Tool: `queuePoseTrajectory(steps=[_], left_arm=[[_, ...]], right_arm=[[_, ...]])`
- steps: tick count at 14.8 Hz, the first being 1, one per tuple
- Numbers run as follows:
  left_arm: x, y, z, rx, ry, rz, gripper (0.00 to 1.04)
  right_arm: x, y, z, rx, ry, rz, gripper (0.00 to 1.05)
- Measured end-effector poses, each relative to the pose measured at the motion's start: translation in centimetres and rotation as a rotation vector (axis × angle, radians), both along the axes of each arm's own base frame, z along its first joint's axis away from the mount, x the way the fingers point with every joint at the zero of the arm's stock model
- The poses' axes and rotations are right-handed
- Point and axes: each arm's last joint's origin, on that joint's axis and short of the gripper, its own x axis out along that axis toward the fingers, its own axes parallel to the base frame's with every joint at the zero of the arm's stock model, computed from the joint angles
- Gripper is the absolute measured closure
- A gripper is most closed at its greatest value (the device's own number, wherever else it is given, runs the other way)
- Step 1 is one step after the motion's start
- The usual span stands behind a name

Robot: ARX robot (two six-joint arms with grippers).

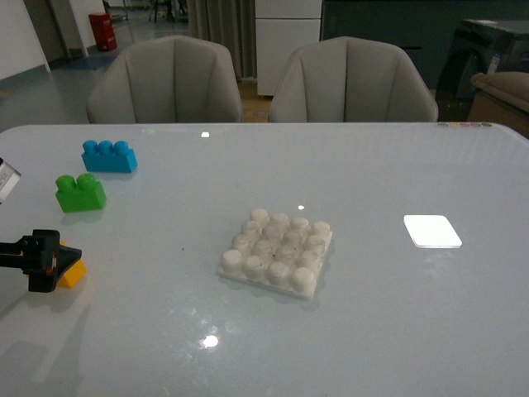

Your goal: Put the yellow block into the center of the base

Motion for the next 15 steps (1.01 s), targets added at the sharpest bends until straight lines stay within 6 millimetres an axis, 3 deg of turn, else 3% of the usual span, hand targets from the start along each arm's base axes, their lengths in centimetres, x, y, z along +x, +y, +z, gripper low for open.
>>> queuePoseTrajectory(steps=[1,4,5,10,11,12,15], left_arm=[[0.0,-0.1,0.0,0.006,-0.001,-0.004,0.09],[0.0,-0.1,0.0,0.008,0.003,-0.002,0.41],[0.0,-0.1,0.0,0.008,0.002,-0.002,0.46],[0.1,-0.6,0.5,0.011,0.007,-0.003,0.48],[-0.3,-2.1,4.6,0.043,-0.04,0.058,0.48],[-1.9,-3.8,6.1,0.041,-0.039,0.094,0.48],[-3.2,-5.2,7.1,0.027,-0.048,0.094,0.48]], right_arm=[[0.0,0.0,0.0,0.0,0.0,0.0,0.06],[0.0,0.0,0.0,0.0,0.0,0.0,0.06],[0.0,0.0,0.0,0.0,0.0,0.0,0.06],[0.0,0.0,0.0,0.0,0.0,0.0,0.06],[0.0,0.0,0.0,0.0,0.0,0.0,0.06],[0.0,0.0,0.0,0.0,0.0,0.0,0.06],[0.0,0.0,0.0,0.0,0.0,0.0,0.06]])
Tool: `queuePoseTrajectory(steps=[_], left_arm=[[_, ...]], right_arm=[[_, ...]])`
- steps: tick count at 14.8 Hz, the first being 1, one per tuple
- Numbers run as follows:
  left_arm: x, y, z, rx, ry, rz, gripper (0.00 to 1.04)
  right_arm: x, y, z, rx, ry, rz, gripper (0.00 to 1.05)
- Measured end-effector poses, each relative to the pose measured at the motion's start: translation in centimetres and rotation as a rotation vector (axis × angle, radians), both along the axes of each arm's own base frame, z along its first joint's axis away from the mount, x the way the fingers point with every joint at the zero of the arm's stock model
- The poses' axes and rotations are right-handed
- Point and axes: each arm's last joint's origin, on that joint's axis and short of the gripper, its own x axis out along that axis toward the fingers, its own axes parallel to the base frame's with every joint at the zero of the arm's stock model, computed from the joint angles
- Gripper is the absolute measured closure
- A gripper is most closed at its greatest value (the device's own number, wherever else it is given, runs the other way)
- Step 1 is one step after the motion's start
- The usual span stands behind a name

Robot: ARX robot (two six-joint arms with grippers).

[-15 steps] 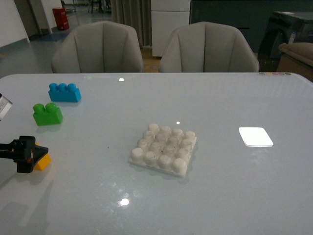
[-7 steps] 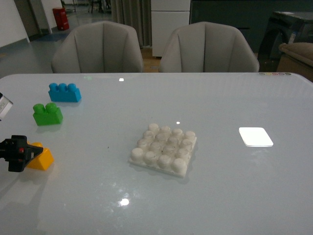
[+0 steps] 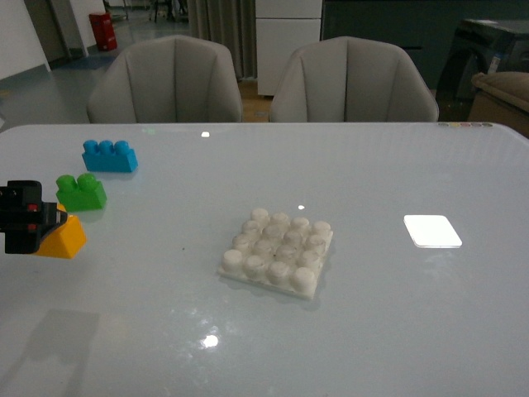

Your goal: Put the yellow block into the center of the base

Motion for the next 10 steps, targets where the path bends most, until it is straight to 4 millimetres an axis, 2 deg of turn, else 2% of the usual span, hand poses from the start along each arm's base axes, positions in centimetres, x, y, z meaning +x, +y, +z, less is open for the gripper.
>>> queuePoseTrajectory(steps=[1,3,4,6,10], left_arm=[[-0.5,-0.8,0.5,-0.004,-0.015,0.0,0.48],[-2.2,-4.6,2.7,-0.028,-0.083,-0.058,0.48],[-2.6,-6.6,3.1,-0.039,-0.107,-0.1,0.48],[-2.9,-10.3,2.1,-0.051,-0.083,-0.176,0.48],[-0.8,-16.9,0.4,-0.063,-0.048,-0.28,0.49]], right_arm=[[0.0,0.0,0.0,0.0,0.0,0.0,0.06],[0.0,0.0,0.0,0.0,0.0,0.0,0.06],[0.0,0.0,0.0,0.0,0.0,0.0,0.06],[0.0,0.0,0.0,0.0,0.0,0.0,0.06],[0.0,0.0,0.0,0.0,0.0,0.0,0.06]])
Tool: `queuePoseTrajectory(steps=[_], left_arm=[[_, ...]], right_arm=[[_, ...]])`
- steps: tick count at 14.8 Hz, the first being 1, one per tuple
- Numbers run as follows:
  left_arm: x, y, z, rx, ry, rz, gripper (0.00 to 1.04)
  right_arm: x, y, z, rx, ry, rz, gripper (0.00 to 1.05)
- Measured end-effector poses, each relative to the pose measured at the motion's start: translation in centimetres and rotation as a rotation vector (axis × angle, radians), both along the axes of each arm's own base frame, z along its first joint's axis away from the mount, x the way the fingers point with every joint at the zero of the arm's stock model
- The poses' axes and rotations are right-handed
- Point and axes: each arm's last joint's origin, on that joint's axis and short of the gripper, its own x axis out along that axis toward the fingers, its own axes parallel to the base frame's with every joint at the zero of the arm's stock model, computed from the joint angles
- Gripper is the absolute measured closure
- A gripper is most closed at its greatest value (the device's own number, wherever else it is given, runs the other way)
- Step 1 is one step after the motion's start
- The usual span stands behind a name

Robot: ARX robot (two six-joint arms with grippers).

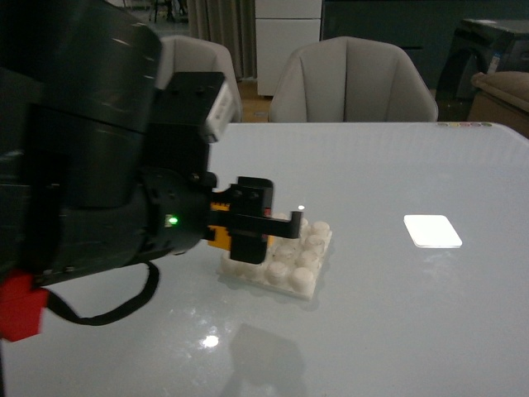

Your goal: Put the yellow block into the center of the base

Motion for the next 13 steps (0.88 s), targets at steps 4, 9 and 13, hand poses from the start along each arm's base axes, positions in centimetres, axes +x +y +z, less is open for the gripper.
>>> queuePoseTrajectory(steps=[4,9,13], left_arm=[[1.8,-3.3,-1.0,0.008,-0.001,-0.035,0.49],[4.9,-4.3,-3.9,0.026,0.012,-0.01,0.49],[6.0,-3.3,-4.9,0.02,0.015,0.013,0.49]], right_arm=[[0.0,0.0,0.0,0.0,0.0,0.0,0.06],[0.0,0.0,0.0,0.0,0.0,0.0,0.06],[0.0,0.0,0.0,0.0,0.0,0.0,0.06]])
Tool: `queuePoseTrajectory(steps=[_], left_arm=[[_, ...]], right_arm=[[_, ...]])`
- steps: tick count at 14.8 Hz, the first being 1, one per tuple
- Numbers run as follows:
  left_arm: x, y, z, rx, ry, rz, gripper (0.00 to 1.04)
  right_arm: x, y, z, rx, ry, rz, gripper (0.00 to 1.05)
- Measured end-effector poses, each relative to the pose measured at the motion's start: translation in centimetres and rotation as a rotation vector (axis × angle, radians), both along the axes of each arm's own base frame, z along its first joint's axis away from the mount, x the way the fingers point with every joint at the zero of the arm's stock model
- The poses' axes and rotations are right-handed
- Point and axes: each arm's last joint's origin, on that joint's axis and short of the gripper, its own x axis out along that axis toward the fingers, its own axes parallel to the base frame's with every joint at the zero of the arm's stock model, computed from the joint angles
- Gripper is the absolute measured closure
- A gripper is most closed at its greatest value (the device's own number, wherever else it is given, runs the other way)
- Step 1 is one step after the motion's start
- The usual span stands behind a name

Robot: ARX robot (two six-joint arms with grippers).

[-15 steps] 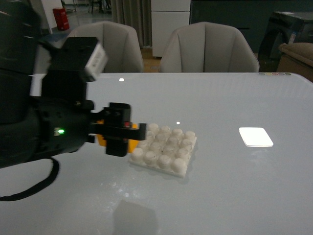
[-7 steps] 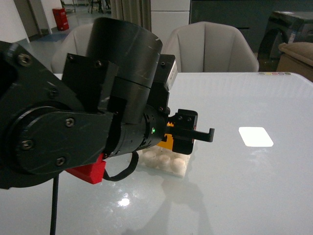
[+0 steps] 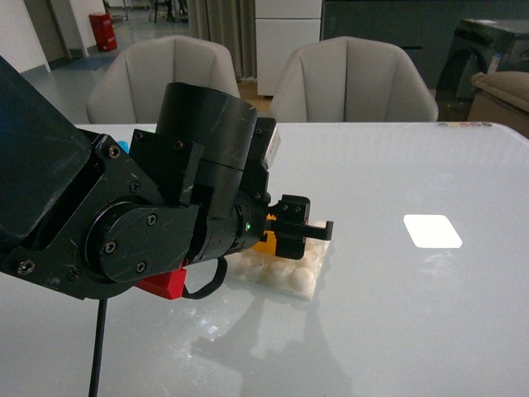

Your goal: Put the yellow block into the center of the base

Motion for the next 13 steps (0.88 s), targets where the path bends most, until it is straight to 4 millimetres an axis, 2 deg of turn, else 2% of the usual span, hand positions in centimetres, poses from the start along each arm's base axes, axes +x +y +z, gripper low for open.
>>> queuePoseTrajectory(steps=[6,13], left_arm=[[-0.3,-0.7,-0.5,-0.004,-0.004,-0.007,0.49],[-0.2,-0.4,-1.1,-0.005,-0.008,0.001,0.5]], right_arm=[[0.0,0.0,0.0,0.0,0.0,0.0,0.06],[0.0,0.0,0.0,0.0,0.0,0.0,0.06]])
